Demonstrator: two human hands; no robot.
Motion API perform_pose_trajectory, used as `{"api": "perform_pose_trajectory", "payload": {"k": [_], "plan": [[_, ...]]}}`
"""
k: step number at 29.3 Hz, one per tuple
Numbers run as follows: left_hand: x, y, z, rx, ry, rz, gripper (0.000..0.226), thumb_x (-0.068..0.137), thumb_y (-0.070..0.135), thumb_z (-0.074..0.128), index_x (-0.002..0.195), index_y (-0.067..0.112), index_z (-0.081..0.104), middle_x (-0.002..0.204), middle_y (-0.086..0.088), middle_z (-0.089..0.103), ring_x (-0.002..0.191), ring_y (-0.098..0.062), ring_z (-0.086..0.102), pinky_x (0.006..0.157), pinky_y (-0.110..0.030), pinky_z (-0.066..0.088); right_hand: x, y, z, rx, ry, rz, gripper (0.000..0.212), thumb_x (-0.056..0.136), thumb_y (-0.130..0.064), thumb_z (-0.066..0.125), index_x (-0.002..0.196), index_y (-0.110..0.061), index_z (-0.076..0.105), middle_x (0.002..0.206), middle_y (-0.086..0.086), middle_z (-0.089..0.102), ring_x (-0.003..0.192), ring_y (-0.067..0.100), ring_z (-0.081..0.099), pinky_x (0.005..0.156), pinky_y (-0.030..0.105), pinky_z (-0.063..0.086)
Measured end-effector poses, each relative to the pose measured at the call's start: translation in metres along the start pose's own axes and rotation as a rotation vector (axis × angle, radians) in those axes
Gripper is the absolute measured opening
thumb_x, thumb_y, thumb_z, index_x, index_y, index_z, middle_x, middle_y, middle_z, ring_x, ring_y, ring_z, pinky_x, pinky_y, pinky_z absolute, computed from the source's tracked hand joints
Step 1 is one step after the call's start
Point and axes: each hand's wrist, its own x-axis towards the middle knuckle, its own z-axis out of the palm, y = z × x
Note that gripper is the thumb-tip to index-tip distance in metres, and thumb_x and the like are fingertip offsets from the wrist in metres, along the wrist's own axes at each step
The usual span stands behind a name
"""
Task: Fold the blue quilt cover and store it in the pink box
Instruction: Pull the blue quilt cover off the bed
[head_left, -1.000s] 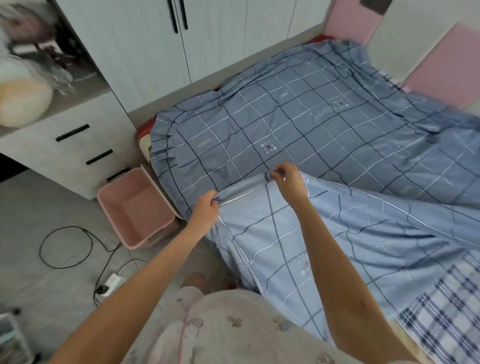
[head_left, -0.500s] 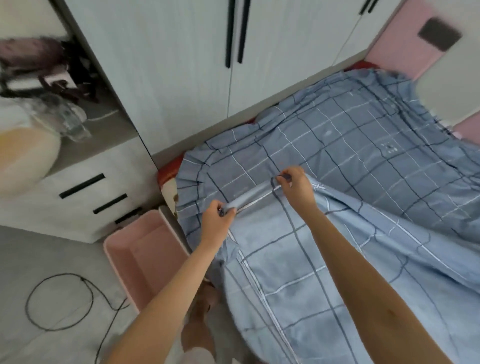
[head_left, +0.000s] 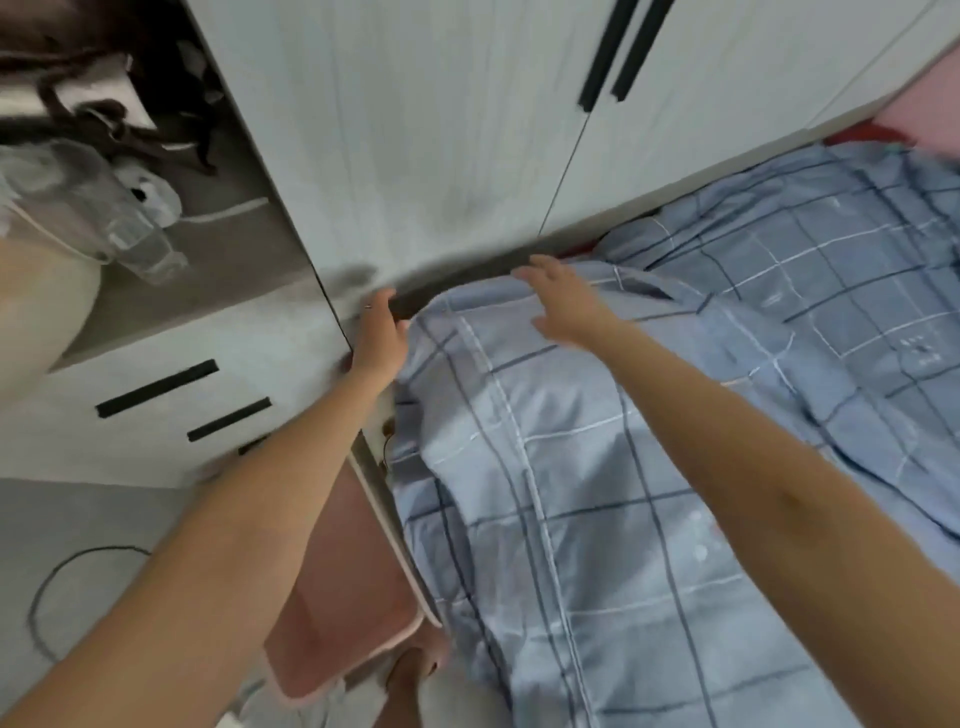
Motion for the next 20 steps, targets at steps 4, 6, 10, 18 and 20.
{"api": "perform_pose_trajectory", "payload": {"k": [4,6,10,18,20], "plan": [[-0.061,-0.031,0.048,0.327,-0.042,0.089,0.047,0.092,0.013,0.054,0.138,0.008,0.041,0.141,-0.018,0.037,0.123,-0.037,0.043,0.097,-0.046,0.037,-0.086,0.009,0.106,0.141,0.224,-0.077,0.051,0.077,-0.006,0.049,0.128,-0.004,0.053,0.131,0.021,0.052,0.12,0.036,0.049,0.109,0.041,0.029],[-0.129,-0.047,0.091,0.342,-0.191,0.116,0.048,0.09,0.011,0.056,0.136,0.008,0.044,0.141,-0.021,0.038,0.126,-0.04,0.04,0.097,-0.048,0.035,-0.167,0.028,0.172,0.198,0.239,0.024,0.047,0.076,-0.013,0.042,0.121,-0.006,0.053,0.119,0.019,0.057,0.112,0.031,0.05,0.105,0.038,0.031],[-0.276,-0.06,0.156,0.369,-0.508,0.107,0.053,0.089,0.015,0.056,0.14,0.013,0.041,0.15,-0.018,0.024,0.138,-0.037,0.026,0.108,-0.047,0.028,-0.35,0.055,0.269,0.184,0.226,0.244,0.041,0.08,-0.021,0.042,0.119,-0.011,0.048,0.122,0.008,0.048,0.111,0.024,0.045,0.101,0.035,0.035],[-0.509,-0.025,0.249,0.512,-0.825,0.552,0.064,0.053,0.017,0.081,0.115,0.019,0.064,0.134,-0.018,0.049,0.125,-0.036,0.047,0.094,-0.054,0.044,-0.633,0.095,0.362,0.537,0.055,1.24,0.057,0.087,-0.014,0.065,0.136,-0.002,0.04,0.129,0.024,0.044,0.119,0.042,0.046,0.095,0.046,0.038],[-0.549,-0.012,0.269,0.555,-0.861,0.522,0.063,0.047,0.018,0.083,0.108,0.018,0.066,0.129,-0.019,0.053,0.12,-0.035,0.052,0.088,-0.053,0.048,-0.682,0.103,0.378,0.756,0.057,1.335,0.059,0.089,-0.015,0.061,0.139,-0.005,0.031,0.129,0.025,0.042,0.113,0.039,0.047,0.087,0.042,0.039]]}}
